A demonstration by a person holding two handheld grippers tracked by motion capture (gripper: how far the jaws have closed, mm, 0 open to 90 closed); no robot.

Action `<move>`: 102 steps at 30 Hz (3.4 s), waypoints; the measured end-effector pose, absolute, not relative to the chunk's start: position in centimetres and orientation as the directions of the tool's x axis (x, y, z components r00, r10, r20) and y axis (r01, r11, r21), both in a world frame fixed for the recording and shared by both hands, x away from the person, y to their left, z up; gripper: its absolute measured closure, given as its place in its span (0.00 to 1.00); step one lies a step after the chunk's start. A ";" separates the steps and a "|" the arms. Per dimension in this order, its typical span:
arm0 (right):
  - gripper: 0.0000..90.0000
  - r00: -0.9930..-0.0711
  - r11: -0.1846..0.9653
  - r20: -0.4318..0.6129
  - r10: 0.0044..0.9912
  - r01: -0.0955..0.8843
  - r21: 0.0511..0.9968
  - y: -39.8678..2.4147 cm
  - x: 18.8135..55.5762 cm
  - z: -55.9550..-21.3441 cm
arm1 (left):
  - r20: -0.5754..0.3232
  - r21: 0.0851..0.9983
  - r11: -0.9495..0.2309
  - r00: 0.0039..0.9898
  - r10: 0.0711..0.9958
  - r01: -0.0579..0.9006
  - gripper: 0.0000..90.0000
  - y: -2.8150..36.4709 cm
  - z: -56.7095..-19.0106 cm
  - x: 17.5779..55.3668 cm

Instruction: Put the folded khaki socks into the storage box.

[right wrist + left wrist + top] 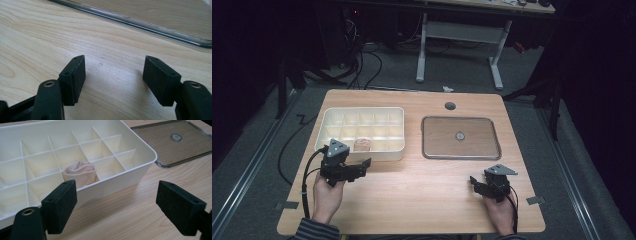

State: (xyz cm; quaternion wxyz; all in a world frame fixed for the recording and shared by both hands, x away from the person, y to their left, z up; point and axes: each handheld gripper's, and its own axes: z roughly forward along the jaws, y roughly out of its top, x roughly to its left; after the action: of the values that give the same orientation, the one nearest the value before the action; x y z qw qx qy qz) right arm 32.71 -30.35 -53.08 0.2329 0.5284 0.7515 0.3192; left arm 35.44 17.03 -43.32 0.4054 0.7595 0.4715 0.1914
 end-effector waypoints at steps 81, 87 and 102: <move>0.38 -0.337 0.243 -0.017 0.941 0.643 0.726 -30.3 32.7 -53.1 | -0.254 0.711 -0.332 0.667 0.701 0.620 0.24 11.0 -49.7 34.7; 0.38 -0.336 0.243 -0.017 0.942 0.643 0.726 -30.3 32.7 -53.1 | -0.254 0.694 -0.343 0.662 0.705 0.633 0.25 10.7 -50.3 35.0; 0.38 -0.337 0.243 -0.017 0.941 0.643 0.726 -30.3 32.7 -53.1 | -0.228 0.680 -0.335 0.623 0.748 0.652 0.26 11.1 -51.7 35.7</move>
State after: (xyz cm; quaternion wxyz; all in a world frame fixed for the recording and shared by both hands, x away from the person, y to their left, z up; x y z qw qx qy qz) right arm 32.72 -30.33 -53.09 0.2341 0.5262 0.7528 0.3189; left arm 35.75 11.09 -51.74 0.3846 0.8146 0.4296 0.0626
